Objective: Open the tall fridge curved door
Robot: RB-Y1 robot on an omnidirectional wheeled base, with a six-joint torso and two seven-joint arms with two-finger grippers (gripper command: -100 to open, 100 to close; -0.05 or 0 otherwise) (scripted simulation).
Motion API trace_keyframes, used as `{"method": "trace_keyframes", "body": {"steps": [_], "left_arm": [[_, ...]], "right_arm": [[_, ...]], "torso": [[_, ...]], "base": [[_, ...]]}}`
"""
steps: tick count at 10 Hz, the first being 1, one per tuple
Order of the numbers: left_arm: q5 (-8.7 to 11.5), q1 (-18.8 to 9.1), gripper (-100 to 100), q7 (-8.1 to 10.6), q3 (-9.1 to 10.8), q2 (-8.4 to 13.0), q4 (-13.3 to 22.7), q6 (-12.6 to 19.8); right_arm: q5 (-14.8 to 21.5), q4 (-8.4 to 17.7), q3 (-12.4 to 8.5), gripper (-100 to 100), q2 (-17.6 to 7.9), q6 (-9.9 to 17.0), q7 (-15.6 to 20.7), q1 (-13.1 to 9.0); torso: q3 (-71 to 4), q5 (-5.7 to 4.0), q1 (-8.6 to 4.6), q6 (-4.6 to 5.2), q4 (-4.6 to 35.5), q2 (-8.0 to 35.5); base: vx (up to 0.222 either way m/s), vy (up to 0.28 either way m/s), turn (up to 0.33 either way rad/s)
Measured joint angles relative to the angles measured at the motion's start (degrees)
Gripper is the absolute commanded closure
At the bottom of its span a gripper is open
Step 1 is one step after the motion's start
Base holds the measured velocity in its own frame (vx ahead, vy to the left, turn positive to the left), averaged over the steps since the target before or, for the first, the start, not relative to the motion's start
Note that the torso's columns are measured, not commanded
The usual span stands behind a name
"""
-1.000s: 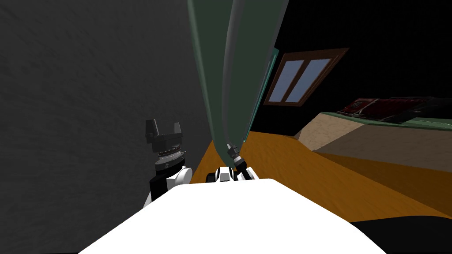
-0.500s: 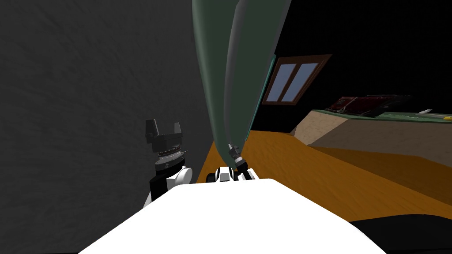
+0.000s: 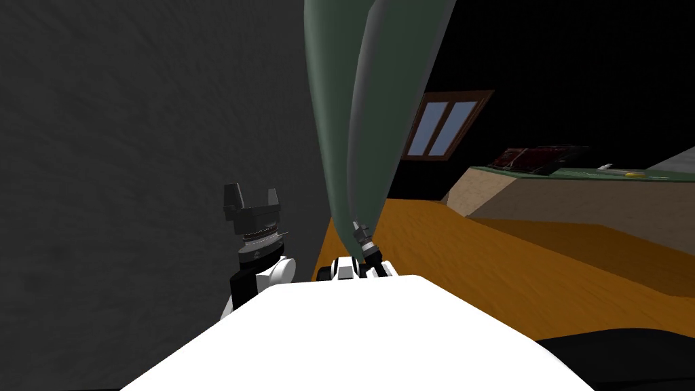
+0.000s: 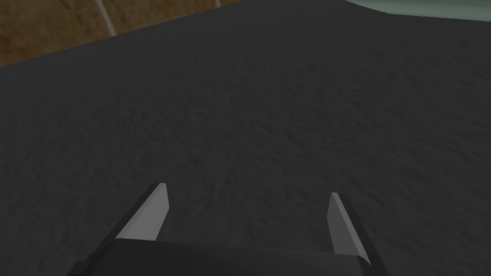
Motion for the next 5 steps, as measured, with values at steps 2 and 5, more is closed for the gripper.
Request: {"method": "trace_keyframes", "body": {"steps": [2,5], "left_arm": [[0.0,0.0,0,0.00,0.00,0.0,0.0,0.0],[0.0,0.0,0,0.00,0.03,0.0,0.0,0.0]], "right_arm": [[-0.2,-0.4,-0.3,100,0.7,-0.1,0.9,0.7],[-0.3,-3.3,0.2,-100,1.2,3.3,1.2,0.5]], "torso": [[0.1,-0.01,-0.22,0.13,0.0,0.2],[0.5,-0.31,-1.30,0.43,0.0,0.8]], "base": [[-0.079,0.273,-0.085],[-0.037,-0.018,0.048]]}}
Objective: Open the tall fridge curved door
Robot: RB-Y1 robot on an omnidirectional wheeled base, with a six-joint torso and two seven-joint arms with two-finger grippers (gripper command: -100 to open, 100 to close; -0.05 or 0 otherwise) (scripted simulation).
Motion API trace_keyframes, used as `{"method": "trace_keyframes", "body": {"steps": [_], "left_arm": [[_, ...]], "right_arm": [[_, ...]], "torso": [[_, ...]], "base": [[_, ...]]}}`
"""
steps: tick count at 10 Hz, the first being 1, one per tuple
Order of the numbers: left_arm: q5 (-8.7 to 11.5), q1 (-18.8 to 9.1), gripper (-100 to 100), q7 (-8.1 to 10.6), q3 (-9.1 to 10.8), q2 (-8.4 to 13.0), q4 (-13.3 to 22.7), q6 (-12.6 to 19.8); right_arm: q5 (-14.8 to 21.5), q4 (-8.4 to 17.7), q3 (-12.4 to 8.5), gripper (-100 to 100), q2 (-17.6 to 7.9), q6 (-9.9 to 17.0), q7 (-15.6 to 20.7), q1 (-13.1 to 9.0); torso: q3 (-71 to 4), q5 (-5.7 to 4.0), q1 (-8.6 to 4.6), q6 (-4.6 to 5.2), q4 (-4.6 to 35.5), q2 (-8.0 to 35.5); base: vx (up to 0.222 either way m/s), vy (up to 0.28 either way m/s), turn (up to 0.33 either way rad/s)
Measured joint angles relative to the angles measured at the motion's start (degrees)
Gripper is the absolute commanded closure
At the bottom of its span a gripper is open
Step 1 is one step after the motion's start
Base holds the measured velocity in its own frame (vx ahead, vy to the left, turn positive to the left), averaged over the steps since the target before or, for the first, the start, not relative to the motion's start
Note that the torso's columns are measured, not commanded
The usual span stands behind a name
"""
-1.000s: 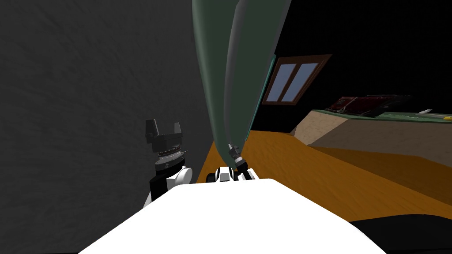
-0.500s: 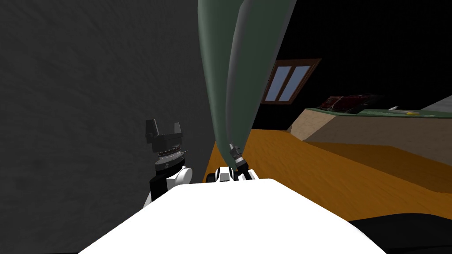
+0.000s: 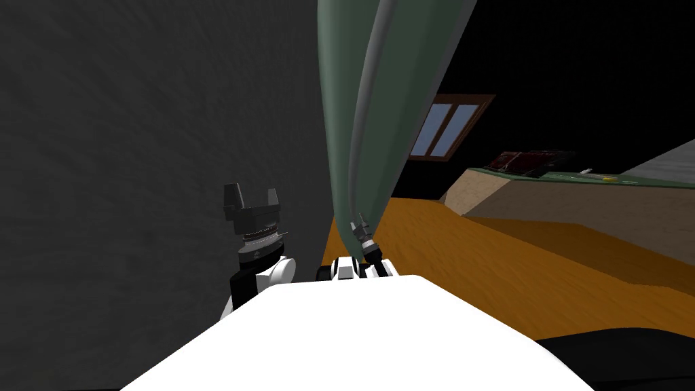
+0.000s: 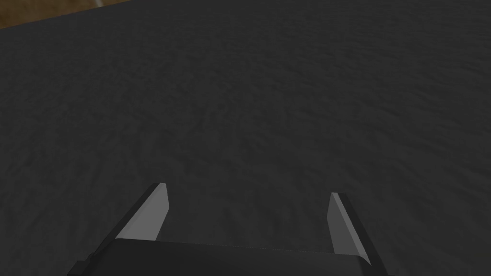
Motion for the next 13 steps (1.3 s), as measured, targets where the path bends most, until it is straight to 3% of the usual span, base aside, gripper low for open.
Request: {"method": "trace_keyframes", "body": {"steps": [4,7,8,13], "left_arm": [[0.0,0.0,0,0.00,0.00,0.0,0.0,0.0],[0.0,0.0,0,0.00,0.00,0.0,0.0,0.0],[0.0,0.0,0,0.00,0.00,0.0,0.0,0.0],[0.0,0.0,0,0.00,0.00,0.0,0.0,0.0]], "right_arm": [[0.4,-3.9,1.3,-100,0.9,5.0,0.5,-0.3],[0.7,-7.2,2.4,-100,1.6,8.9,0.8,-0.8],[0.8,-7.3,2.5,0,1.7,9.2,0.8,-0.8],[0.8,-7.3,2.5,0,1.6,9.1,0.8,-0.8]], "torso": [[0.2,0.30,1.08,-0.02,0.1,0.4],[0.2,0.22,0.82,0.05,0.0,0.3],[0.2,0.20,0.78,0.07,0.0,0.3],[0.2,0.20,0.77,0.07,0.0,0.3]], "base": [[-0.011,-0.052,0.026],[-0.020,-0.017,0.030],[0.000,0.000,0.000],[0.000,0.000,0.000]]}}
